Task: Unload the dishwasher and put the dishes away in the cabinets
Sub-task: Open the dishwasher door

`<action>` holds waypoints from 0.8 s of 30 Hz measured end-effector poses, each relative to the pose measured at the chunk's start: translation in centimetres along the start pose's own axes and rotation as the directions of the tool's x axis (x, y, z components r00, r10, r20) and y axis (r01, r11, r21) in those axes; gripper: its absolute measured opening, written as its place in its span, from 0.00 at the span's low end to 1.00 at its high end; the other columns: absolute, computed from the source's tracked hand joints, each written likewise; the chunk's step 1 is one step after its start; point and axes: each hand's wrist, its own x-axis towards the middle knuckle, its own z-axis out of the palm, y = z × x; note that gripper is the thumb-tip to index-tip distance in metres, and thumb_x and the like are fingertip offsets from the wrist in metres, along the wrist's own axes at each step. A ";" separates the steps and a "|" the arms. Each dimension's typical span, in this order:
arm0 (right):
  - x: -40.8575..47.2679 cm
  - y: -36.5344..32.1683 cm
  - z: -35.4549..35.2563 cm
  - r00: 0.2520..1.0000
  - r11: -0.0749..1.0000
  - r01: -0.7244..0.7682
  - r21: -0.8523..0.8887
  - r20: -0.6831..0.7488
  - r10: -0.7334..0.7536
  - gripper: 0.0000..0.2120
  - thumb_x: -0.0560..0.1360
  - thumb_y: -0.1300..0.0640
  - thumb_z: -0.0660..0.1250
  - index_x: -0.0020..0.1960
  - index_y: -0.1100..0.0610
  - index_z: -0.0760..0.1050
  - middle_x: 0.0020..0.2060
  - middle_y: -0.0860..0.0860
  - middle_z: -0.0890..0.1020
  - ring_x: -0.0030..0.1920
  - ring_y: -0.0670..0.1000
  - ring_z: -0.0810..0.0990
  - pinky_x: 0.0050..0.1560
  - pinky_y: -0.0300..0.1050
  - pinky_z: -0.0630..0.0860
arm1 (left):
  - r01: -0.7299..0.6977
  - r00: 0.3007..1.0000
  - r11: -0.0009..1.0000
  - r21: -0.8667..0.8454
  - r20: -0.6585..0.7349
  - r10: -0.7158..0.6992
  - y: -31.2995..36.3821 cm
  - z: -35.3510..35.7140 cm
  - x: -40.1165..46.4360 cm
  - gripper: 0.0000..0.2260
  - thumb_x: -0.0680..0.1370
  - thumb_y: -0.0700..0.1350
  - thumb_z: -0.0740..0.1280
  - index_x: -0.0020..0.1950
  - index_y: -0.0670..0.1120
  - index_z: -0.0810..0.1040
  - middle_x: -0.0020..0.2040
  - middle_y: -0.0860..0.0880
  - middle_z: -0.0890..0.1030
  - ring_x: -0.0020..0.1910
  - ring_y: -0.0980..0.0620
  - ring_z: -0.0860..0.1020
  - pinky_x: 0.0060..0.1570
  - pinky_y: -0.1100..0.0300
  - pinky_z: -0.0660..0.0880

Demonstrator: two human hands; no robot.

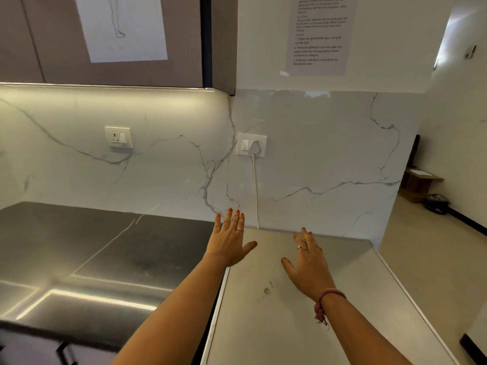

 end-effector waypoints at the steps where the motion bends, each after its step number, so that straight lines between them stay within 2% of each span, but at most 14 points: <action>1: -1.2 0.0 0.0 1.000 1.000 -0.005 0.014 0.009 0.005 0.33 0.79 0.47 0.60 0.77 0.56 0.50 0.77 0.51 0.44 0.77 0.52 0.43 0.76 0.51 0.47 | 0.003 1.000 1.000 -0.005 0.012 -0.003 0.5 0.1 -1.4 0.37 0.79 0.65 0.46 0.77 0.42 0.39 0.78 0.44 0.41 0.76 0.45 0.36 0.70 0.46 0.32; 6: -6.7 0.6 0.8 0.998 0.999 -0.016 0.037 0.062 0.013 0.33 0.79 0.47 0.59 0.77 0.56 0.49 0.77 0.51 0.45 0.77 0.52 0.43 0.76 0.51 0.47 | 0.025 0.996 0.999 -0.025 0.087 -0.022 2.7 1.1 -7.5 0.37 0.79 0.65 0.47 0.77 0.41 0.39 0.78 0.44 0.41 0.76 0.45 0.36 0.68 0.47 0.30; 10: -10.0 1.1 1.6 0.992 0.989 -0.092 0.114 0.097 0.081 0.33 0.78 0.48 0.61 0.77 0.56 0.50 0.77 0.52 0.46 0.77 0.52 0.43 0.76 0.52 0.49 | 0.009 0.988 0.998 -0.056 0.152 -0.001 4.3 2.8 -11.9 0.37 0.79 0.64 0.49 0.77 0.41 0.41 0.78 0.44 0.43 0.77 0.45 0.38 0.71 0.46 0.34; 14: -12.3 1.9 2.6 0.984 0.988 -0.118 0.095 0.143 0.104 0.33 0.78 0.48 0.61 0.77 0.55 0.50 0.78 0.52 0.46 0.77 0.53 0.44 0.76 0.52 0.48 | -0.011 0.977 0.997 -0.070 0.211 0.026 4.9 4.3 -14.9 0.37 0.79 0.64 0.50 0.77 0.41 0.41 0.79 0.44 0.43 0.77 0.45 0.40 0.72 0.45 0.36; 20: -14.4 3.1 4.5 0.975 0.978 -0.170 0.121 0.166 0.149 0.32 0.78 0.50 0.62 0.77 0.57 0.52 0.77 0.55 0.49 0.77 0.56 0.47 0.75 0.53 0.50 | -0.137 0.929 0.980 -0.141 0.326 0.177 4.5 7.1 -17.7 0.39 0.78 0.65 0.53 0.77 0.43 0.39 0.78 0.46 0.42 0.77 0.47 0.40 0.72 0.48 0.36; 24: -15.9 3.6 6.1 0.968 0.970 -0.197 0.139 0.186 0.170 0.31 0.78 0.52 0.63 0.76 0.58 0.55 0.77 0.55 0.52 0.77 0.56 0.48 0.76 0.54 0.52 | -0.183 0.907 0.960 -0.210 0.340 0.247 4.4 9.3 -19.9 0.41 0.77 0.64 0.57 0.78 0.44 0.40 0.79 0.47 0.42 0.77 0.49 0.40 0.72 0.51 0.35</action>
